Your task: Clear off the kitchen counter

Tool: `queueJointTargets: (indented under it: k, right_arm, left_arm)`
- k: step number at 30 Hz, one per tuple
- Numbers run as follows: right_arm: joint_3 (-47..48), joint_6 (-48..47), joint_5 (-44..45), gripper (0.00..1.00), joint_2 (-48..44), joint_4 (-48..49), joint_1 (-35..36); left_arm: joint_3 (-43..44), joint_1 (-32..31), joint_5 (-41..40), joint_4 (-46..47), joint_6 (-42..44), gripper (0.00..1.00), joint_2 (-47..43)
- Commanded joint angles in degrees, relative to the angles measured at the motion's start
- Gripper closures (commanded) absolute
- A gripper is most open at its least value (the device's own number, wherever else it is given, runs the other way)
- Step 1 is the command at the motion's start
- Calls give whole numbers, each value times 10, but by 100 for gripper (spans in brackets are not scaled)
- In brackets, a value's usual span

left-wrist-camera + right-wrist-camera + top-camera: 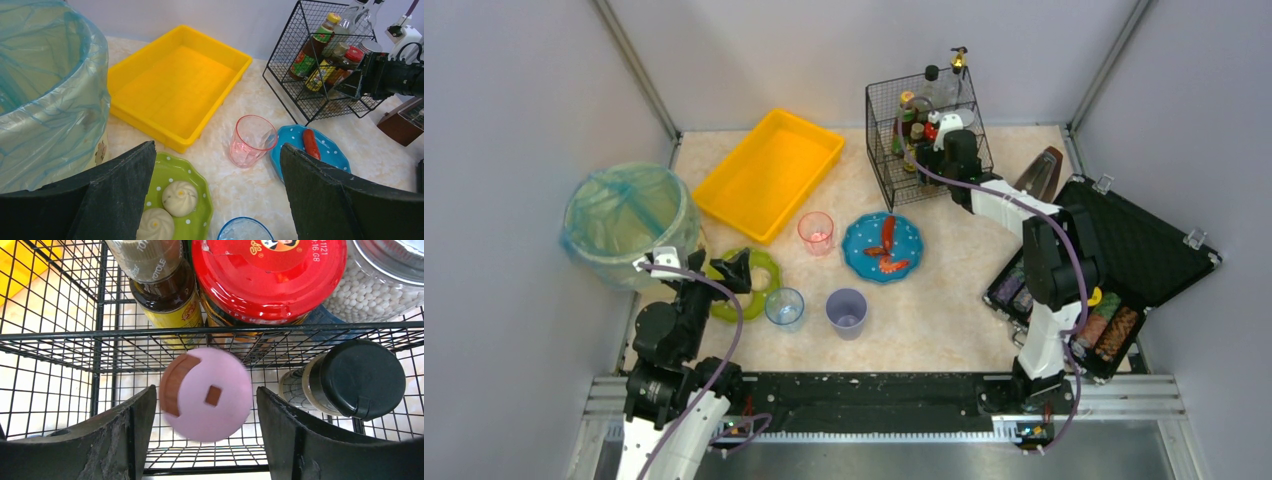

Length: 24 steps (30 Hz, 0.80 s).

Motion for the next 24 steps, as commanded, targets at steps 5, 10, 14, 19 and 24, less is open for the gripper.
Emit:
queueJointTargets:
  k: [5, 10, 14, 19, 24]
  right_arm:
    - [23, 7, 0, 22, -10, -29, -4]
    - [12, 14, -1, 21, -57, -69, -3]
    - [-11, 17, 0, 21, -129, -89, 7]
    - [-35, 17, -1, 20, -209, -119, 37]
    - [-42, 20, -3, 20, -257, -159, 85]
  left_arm:
    - [8, 6, 2, 24, 5, 2, 1]
    - [8, 5, 4, 23, 4, 2, -5]
    - [8, 5, 6, 22, 2, 2, -15]
    - [8, 6, 8, 20, 0, 2, -30]
    - [9, 5, 13, 19, -2, 2, -43]
